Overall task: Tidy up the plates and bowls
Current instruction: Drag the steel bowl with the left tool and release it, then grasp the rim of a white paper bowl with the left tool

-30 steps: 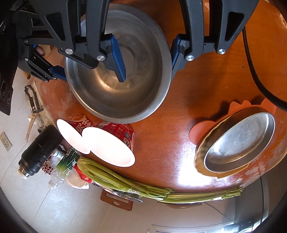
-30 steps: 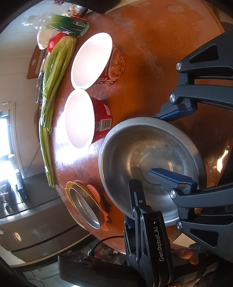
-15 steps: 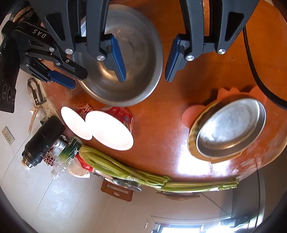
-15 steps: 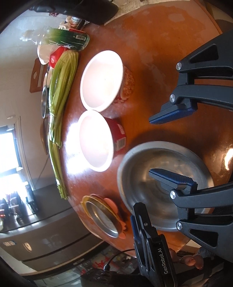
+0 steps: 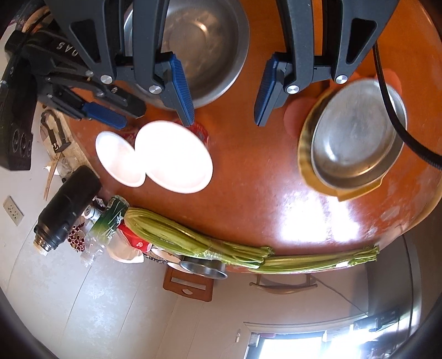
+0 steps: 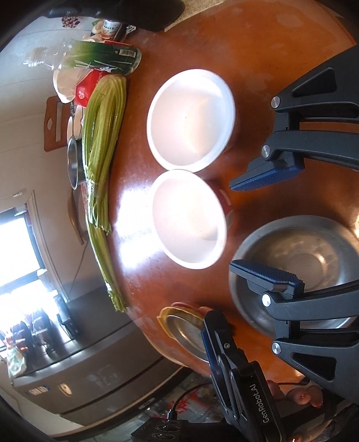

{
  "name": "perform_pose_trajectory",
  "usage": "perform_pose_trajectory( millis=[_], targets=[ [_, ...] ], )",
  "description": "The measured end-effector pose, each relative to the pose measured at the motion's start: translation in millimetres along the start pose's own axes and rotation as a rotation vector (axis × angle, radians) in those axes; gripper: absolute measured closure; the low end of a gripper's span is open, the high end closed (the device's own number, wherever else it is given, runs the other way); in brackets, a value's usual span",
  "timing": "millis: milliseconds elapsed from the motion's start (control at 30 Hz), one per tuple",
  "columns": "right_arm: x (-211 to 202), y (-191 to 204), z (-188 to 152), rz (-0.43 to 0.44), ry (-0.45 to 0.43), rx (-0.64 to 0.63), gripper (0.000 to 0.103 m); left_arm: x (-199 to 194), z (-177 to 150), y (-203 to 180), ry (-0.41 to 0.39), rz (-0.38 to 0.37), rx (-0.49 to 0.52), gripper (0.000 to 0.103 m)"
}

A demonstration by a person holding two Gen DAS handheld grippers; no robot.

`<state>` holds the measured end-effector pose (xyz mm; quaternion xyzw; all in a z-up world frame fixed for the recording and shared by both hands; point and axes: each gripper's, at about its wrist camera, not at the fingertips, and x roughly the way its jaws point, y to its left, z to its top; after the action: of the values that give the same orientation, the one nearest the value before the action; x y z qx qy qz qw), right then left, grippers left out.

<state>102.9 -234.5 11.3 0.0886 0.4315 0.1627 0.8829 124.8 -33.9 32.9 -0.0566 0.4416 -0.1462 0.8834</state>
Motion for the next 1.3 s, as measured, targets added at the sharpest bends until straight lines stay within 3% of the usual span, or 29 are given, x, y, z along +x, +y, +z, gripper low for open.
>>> perform_pose_trajectory(
  millis=[333,600,1300],
  targets=[
    [24,-12,13,-0.013,0.024,0.068,0.05,31,40,-5,0.028,-0.01,0.028,0.058],
    [40,-19,19,-0.017,0.038,0.086,0.05,60,50,-4,0.076,-0.025,0.014,0.058],
    [54,1,26,0.004,0.031,-0.061,0.05,98,52,-7,0.148,-0.037,0.011,0.061]
  ],
)
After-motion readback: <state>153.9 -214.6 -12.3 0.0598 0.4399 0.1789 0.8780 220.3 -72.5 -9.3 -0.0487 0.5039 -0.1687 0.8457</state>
